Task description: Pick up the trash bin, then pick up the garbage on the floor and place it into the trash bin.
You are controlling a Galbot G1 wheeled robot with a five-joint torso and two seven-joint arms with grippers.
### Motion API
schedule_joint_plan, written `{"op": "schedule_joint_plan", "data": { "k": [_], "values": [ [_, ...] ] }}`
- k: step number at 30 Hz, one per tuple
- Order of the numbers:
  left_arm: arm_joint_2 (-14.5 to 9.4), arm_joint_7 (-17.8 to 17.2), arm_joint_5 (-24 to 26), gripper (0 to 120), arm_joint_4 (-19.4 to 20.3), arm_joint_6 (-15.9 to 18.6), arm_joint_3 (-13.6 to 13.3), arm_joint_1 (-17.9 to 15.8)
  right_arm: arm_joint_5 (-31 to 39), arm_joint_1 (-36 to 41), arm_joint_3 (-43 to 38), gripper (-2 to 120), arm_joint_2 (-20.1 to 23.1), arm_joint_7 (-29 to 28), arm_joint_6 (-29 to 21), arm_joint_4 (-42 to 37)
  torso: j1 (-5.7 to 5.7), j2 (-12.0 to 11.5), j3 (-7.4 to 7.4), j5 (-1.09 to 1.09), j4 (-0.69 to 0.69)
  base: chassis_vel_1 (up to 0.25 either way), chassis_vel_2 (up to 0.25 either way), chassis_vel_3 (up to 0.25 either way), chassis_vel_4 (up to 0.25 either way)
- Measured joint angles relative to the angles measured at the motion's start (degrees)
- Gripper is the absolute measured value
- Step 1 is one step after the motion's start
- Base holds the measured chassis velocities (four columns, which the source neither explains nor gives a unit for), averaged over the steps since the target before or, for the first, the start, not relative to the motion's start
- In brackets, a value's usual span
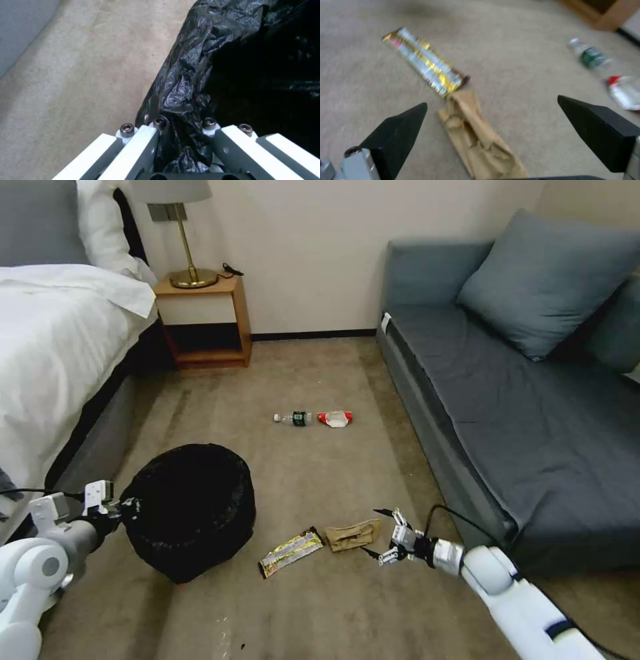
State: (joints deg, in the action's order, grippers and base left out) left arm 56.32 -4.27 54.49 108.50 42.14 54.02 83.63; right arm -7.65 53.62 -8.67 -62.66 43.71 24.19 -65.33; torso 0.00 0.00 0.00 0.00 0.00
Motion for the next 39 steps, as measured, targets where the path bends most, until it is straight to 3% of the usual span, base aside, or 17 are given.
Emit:
{"op": "schedule_joint_plan", "data": {
  "k": [9,21,28,32,39],
  "values": [
    [1.0,-0.1,-0.7,4,1.3,0.0,0.9,1.7,-4.8,-11.9,2.4,100,-5.6,7.3,1.8,14.6,0.0,0.0,0.0,0.0,0.01,0.0,0.0,0.0,0.0],
    [0.4,-0.1,-0.4,4,1.8,0.0,2.5,2.9,-13.3,-15.2,-0.2,97,-11.3,7.1,4.7,22.7,0.0,0.0,-0.01,0.0,0.0,0.0,0.0,0.0,0.0],
    [-0.4,-0.1,0.3,4,1.9,0.0,3.5,3.3,-20.3,-16.3,-3.4,71,-15.6,2.3,6.7,28.9,0.0,0.0,0.0,0.0,0.01,0.0,0.0,0.0,0.0],
    [-0.4,-0.1,0.5,4,1.9,0.0,3.8,3.2,-21.4,-16.1,-3.2,61,-15.9,0.8,6.8,29.2,0.0,0.0,-0.01,0.0,0.0,0.0,0.0,0.0,0.0],
    [0.2,-0.1,0.6,4,2.2,0.0,3.9,3.4,-23.9,-15.7,-2.9,30,-16.3,0.1,6.8,29.5,0.0,0.0,0.0,0.0,0.0,0.0,0.0,0.0,0.0]
  ]
}}
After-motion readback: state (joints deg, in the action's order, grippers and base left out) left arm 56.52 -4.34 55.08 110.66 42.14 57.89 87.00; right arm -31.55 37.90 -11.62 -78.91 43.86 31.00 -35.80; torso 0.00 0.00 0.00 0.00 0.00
